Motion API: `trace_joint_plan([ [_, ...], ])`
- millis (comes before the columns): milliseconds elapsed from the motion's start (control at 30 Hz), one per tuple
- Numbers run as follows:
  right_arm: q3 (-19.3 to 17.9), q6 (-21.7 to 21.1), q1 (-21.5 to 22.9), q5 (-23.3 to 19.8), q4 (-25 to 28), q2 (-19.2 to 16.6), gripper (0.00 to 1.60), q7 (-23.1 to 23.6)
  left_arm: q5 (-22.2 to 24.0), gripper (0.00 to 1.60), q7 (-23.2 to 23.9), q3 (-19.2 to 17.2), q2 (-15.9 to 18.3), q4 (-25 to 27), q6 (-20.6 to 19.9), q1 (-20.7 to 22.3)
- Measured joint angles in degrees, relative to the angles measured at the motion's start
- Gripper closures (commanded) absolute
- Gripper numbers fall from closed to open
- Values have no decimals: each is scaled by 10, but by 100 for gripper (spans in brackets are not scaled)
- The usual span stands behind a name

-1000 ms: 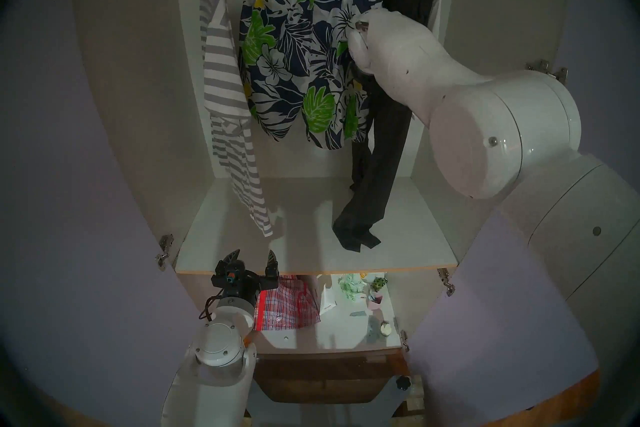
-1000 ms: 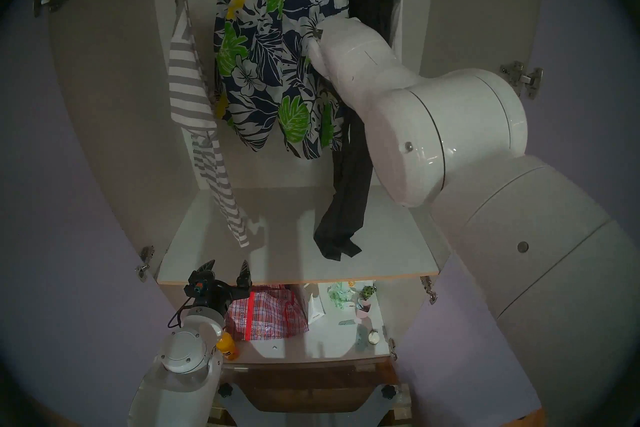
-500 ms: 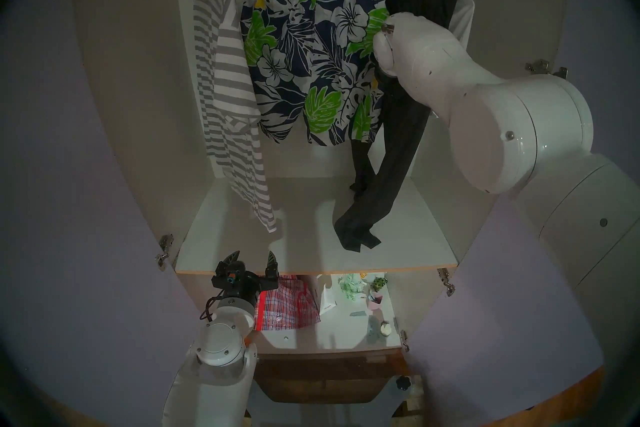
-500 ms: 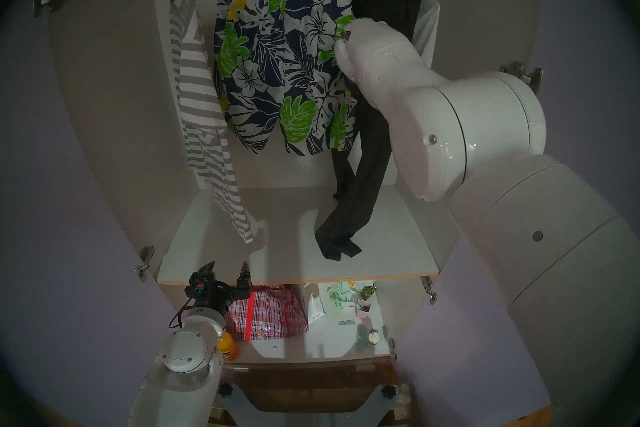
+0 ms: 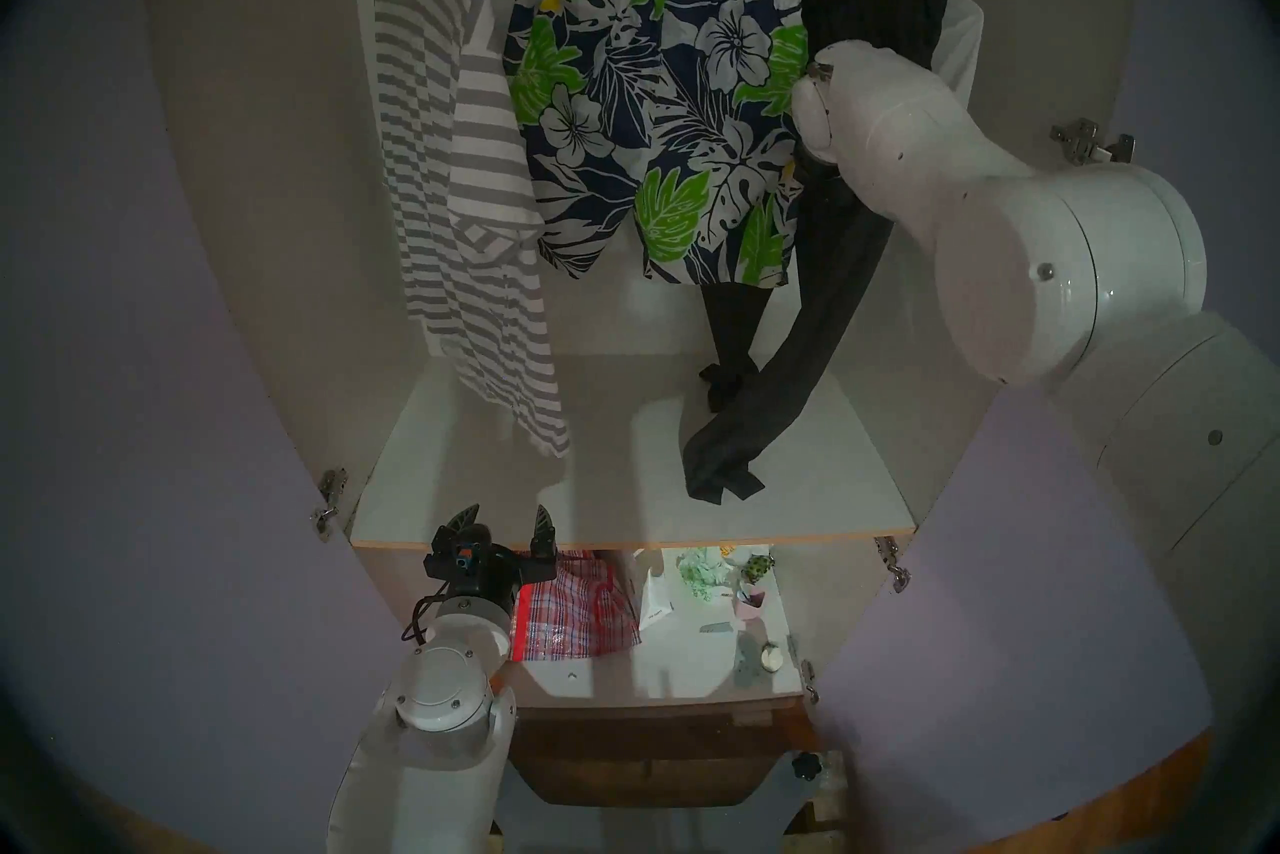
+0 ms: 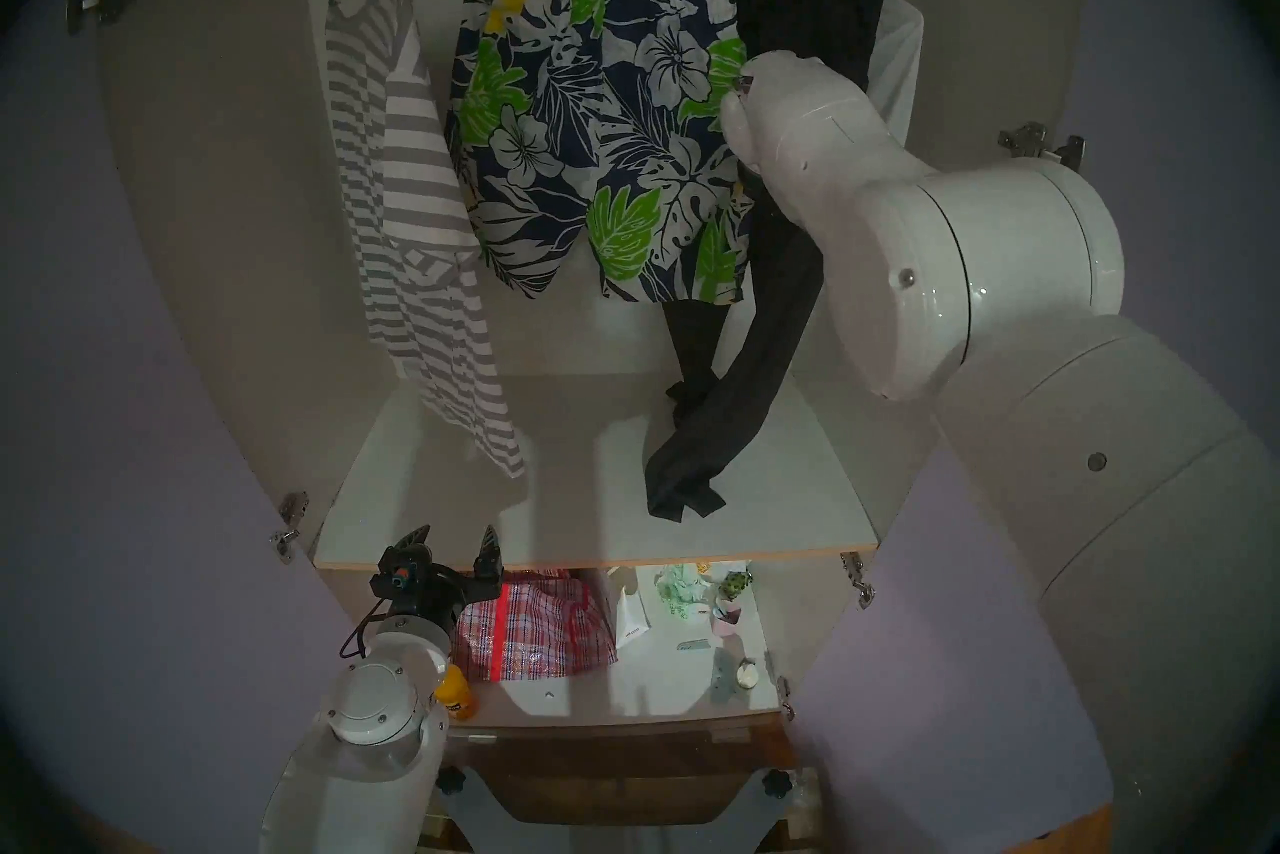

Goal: Move and arrange clothes and pants in the wardrobe

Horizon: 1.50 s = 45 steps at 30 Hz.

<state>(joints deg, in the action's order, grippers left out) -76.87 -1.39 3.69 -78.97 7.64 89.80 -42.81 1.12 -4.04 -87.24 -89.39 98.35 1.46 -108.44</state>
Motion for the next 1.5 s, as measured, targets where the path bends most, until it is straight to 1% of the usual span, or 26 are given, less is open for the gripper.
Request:
trace_joint_plan([
  [333,10,-3,-4,6,0,-4,0,3,0,0,-3,2,0,-1,0,2],
  [500,41,-17,-11,17,-2,17,0,9,0,0,-3,3,1,2,0,2],
  [533,54,-24,-12,19,-2,25,0,10,0,0,-3,4,1,3,0,2],
  [667,84,-52,-13,23,-3,44,0,11,0,0,-3,4,2,7,0,1],
  [700,90,-68,-12,23,-5,52,0,11,1,0,-3,5,3,8,0,0],
  [800,90,-111,-9,22,-7,75,0,7,1,0,-2,5,4,12,0,-1],
  [833,89,-134,-6,20,-8,86,0,3,1,0,-2,6,5,13,0,-2],
  [933,84,-196,4,14,-10,107,0,-8,2,0,-2,6,7,17,0,-4],
  [967,83,-210,7,13,-10,110,0,-11,2,0,-2,6,7,18,0,-4],
  [1100,58,-286,29,0,-15,120,0,-42,4,0,-1,7,10,22,0,-7],
  [1267,31,-373,41,-13,-18,116,0,-60,8,0,-1,8,13,26,0,-9],
  [1300,27,-386,42,-14,-19,113,0,-64,9,0,-1,8,14,27,0,-9],
  [1333,25,-389,42,-15,-19,112,0,-65,9,0,-1,8,14,27,0,-9],
  [1500,16,-387,43,-19,-19,105,0,-78,11,0,-1,10,17,28,0,-9],
])
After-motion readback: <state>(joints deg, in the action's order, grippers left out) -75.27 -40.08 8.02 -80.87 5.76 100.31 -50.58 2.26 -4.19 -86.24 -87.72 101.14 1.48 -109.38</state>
